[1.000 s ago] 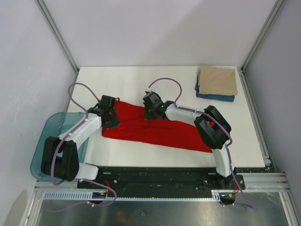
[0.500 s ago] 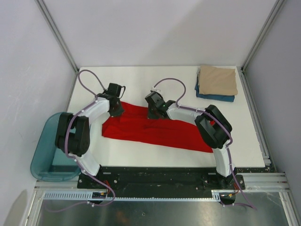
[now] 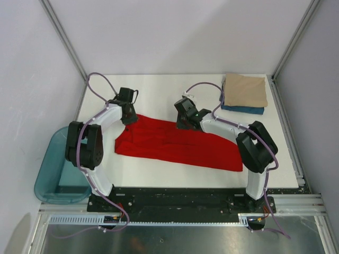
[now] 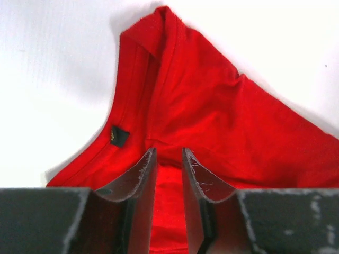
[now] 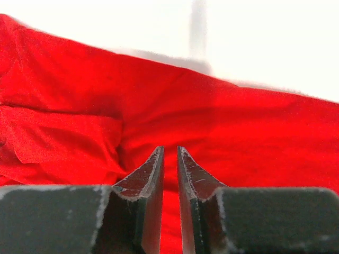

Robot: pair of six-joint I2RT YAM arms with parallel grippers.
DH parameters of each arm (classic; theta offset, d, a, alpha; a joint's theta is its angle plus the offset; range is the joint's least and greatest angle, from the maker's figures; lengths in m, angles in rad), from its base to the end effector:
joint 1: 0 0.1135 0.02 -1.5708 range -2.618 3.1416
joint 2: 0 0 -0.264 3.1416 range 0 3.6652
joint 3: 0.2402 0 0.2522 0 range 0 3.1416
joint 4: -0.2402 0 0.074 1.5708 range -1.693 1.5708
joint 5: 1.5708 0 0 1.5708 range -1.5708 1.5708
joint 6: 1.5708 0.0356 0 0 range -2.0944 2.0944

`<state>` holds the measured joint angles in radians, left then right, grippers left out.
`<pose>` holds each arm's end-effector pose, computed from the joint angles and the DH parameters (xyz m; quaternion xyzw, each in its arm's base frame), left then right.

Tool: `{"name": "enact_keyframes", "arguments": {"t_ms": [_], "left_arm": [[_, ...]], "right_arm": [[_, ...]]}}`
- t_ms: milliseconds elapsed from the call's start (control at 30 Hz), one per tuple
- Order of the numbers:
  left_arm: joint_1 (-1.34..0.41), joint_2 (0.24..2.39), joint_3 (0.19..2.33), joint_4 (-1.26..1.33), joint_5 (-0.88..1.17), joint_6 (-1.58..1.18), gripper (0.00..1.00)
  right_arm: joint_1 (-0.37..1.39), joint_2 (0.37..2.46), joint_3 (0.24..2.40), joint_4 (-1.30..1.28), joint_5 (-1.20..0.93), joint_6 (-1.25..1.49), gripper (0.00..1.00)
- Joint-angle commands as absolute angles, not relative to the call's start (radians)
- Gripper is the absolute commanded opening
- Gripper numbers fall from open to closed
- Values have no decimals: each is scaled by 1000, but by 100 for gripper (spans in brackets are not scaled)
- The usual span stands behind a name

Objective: Fold and stack the t-shirts
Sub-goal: Fold the other side of the tshirt into a rectangle, then rotate the tshirt 90 degrees

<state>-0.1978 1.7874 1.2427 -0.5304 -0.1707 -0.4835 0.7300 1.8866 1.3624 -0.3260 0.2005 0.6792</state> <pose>0.3632 -0.0666 0.1998 -0.1582 0.9531 -0.0038 0.2580 0.3147 0.2721 0.2120 0.0116 0.9317 0.1559 0.3279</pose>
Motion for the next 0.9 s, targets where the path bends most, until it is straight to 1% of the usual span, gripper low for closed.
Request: {"name": "enact_keyframes", "arguments": {"t_ms": [0,67,133,400,633,867], "left_arm": [[-195,1663,1187,-520,-139,-502,32],[-196,1595,1117,-520,-122,-547,33],[-200,1551,1060,-517,-94,-588,33],[-235,1420,915,-504,-51,-747,33],[-276,1304,776,-505,-124,-971,45],[-328,1259,743,-504,-171,-1156,52]], "right_arm": [[710,1797,1318,-378,256,669,20],[686,1747,1257,-377,255,677,21],[656,1692,1192,-375,249,693,21],[505,1479,951,-393,236,723,21],[383,1357,795,-401,221,720,21],[272,1314,696,-400,207,701,20]]}}
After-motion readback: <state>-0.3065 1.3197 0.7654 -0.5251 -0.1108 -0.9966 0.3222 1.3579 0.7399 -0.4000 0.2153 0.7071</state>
